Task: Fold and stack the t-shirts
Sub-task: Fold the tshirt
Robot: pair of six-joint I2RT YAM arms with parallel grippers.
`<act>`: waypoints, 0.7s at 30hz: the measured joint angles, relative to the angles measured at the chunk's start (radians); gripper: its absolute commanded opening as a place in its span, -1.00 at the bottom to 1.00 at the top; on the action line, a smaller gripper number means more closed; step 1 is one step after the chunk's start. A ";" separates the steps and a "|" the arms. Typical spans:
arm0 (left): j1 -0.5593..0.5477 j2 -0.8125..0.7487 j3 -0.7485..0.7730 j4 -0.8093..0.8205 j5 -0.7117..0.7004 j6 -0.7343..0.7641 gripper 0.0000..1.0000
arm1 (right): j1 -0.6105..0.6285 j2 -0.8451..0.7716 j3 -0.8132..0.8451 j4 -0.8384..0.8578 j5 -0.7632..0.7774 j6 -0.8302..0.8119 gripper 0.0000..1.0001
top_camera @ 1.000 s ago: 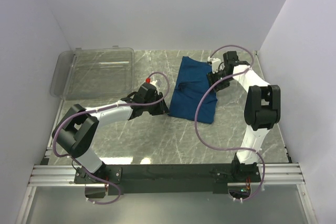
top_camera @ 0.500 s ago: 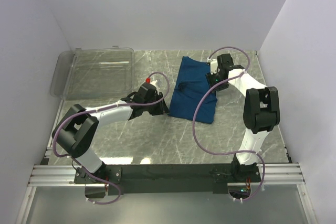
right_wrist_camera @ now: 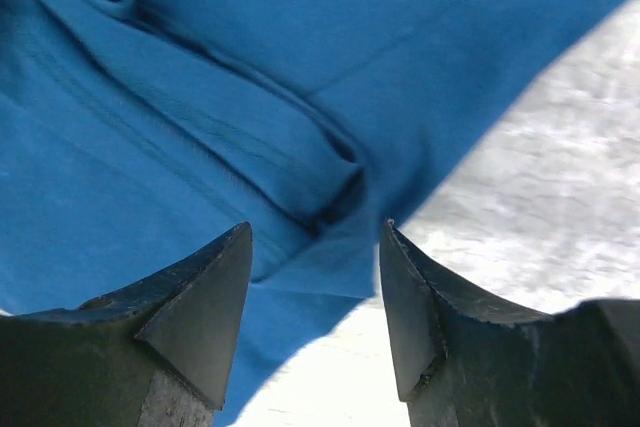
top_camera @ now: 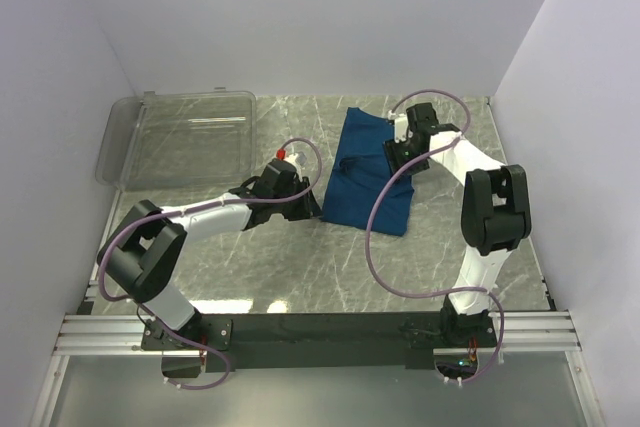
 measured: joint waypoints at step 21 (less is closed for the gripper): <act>0.006 -0.085 -0.069 0.036 -0.018 -0.004 -0.44 | 0.047 0.000 -0.004 -0.013 0.179 0.074 -0.28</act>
